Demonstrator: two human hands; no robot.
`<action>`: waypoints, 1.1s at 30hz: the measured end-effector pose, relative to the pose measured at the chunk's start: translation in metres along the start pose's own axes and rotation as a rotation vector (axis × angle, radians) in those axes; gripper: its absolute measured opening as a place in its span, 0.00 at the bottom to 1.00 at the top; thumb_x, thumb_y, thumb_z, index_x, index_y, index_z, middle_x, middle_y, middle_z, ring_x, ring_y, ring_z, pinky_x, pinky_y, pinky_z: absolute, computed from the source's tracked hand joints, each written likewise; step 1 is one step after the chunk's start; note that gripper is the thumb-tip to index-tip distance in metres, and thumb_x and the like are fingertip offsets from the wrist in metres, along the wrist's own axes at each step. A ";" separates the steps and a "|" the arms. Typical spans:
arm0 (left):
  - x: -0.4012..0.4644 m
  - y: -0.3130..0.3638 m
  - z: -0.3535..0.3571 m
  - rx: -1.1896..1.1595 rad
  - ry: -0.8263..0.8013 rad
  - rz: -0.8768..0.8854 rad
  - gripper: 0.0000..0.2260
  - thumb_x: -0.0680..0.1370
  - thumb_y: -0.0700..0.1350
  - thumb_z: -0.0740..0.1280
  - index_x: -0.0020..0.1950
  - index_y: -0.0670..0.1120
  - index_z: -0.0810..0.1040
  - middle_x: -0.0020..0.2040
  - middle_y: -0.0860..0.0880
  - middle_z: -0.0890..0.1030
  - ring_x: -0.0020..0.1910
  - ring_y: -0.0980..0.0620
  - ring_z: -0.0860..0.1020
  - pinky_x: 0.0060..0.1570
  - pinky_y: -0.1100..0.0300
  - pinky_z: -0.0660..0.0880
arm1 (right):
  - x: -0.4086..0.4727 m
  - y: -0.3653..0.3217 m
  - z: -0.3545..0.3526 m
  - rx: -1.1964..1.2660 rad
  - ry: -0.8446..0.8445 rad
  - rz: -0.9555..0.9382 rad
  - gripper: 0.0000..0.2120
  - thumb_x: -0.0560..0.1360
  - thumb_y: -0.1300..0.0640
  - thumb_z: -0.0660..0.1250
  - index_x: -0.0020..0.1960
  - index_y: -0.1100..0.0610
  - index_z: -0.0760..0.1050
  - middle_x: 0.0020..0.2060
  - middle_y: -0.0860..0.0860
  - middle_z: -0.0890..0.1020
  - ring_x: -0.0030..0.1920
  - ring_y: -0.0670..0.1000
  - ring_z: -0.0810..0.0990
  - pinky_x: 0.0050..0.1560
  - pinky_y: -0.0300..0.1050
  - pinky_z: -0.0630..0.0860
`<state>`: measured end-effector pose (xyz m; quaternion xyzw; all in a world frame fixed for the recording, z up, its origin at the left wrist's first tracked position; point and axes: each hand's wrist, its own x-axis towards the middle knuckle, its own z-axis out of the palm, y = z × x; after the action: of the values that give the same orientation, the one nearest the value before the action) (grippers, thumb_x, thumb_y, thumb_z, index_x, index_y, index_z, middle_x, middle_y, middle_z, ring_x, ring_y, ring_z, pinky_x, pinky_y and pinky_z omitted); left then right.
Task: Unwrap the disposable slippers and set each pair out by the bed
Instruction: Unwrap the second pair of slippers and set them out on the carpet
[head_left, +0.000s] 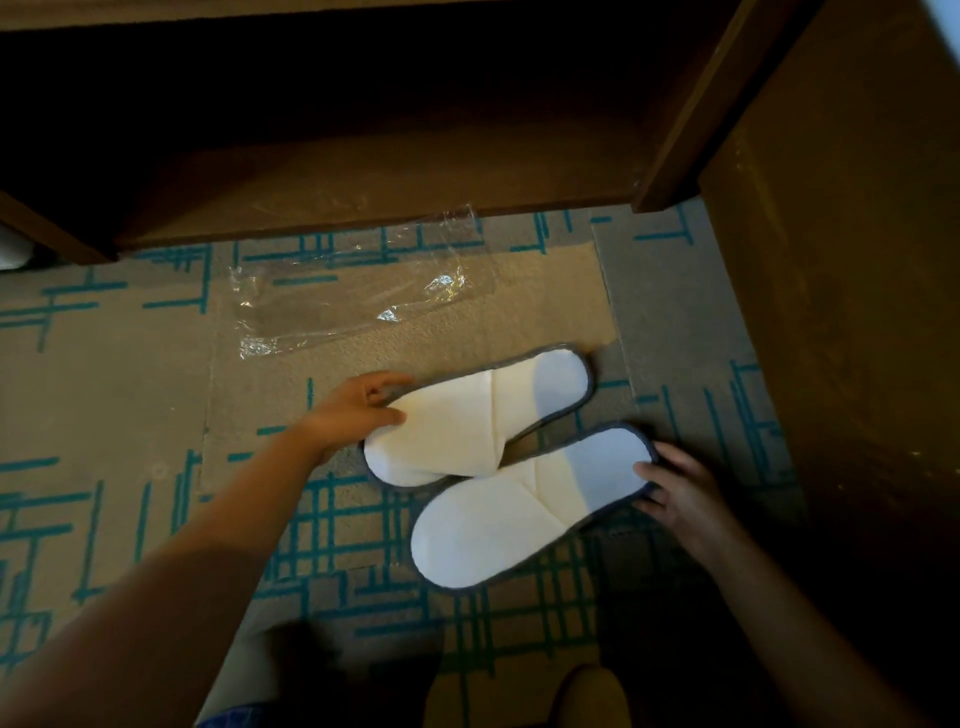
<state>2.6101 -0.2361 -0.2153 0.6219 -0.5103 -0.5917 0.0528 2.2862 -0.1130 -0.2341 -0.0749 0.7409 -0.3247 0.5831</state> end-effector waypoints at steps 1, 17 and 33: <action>-0.001 0.000 0.003 0.037 0.092 0.039 0.24 0.74 0.35 0.66 0.68 0.46 0.67 0.66 0.43 0.72 0.60 0.48 0.72 0.58 0.54 0.69 | 0.000 0.002 -0.001 -0.003 0.014 0.002 0.24 0.75 0.66 0.62 0.70 0.56 0.66 0.61 0.60 0.75 0.56 0.58 0.76 0.43 0.46 0.75; -0.038 -0.062 0.082 0.898 0.155 0.151 0.49 0.64 0.68 0.65 0.71 0.61 0.33 0.72 0.49 0.26 0.72 0.46 0.29 0.72 0.38 0.37 | -0.014 0.009 0.029 -0.743 0.264 -0.400 0.29 0.72 0.61 0.68 0.70 0.54 0.64 0.67 0.59 0.70 0.63 0.59 0.72 0.55 0.48 0.73; -0.029 -0.058 0.047 0.767 0.061 0.241 0.30 0.69 0.63 0.48 0.72 0.63 0.53 0.78 0.51 0.41 0.76 0.51 0.38 0.72 0.37 0.38 | -0.013 0.000 0.070 -1.755 -0.419 -0.910 0.45 0.66 0.45 0.71 0.75 0.46 0.49 0.74 0.51 0.53 0.74 0.55 0.50 0.73 0.58 0.49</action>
<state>2.6123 -0.1630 -0.2479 0.5495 -0.7617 -0.3289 -0.0990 2.3538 -0.1338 -0.2307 -0.8084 0.5018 0.1631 0.2609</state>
